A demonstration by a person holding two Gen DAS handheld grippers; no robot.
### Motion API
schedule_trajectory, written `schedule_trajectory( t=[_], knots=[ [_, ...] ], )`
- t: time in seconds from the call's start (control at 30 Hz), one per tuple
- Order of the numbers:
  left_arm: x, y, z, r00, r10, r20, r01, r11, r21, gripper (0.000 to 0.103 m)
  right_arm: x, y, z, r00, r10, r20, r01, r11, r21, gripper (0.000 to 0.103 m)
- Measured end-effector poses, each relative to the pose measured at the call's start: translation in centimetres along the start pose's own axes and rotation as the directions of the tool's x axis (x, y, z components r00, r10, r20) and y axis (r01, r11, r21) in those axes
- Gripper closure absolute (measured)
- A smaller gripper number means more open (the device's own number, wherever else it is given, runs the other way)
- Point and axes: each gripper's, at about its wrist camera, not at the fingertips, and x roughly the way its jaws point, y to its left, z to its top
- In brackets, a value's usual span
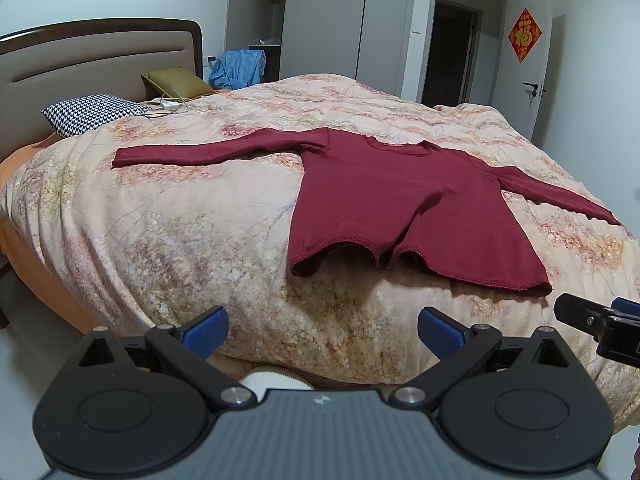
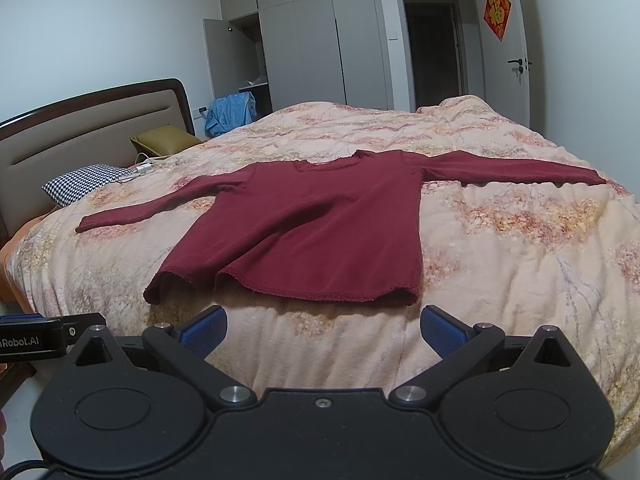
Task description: Fold small clothes
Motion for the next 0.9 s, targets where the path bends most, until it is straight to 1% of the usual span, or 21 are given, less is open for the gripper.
schedule_trajectory(
  t=[0.9],
  knots=[
    [-0.47,-0.42,-0.33,1.000,-0.003,-0.002,0.003,1.000,0.004,0.000,-0.51,-0.04,0.05,1.000,-0.001,0.012,0.001,1.000,-0.004,0.000]
  ],
)
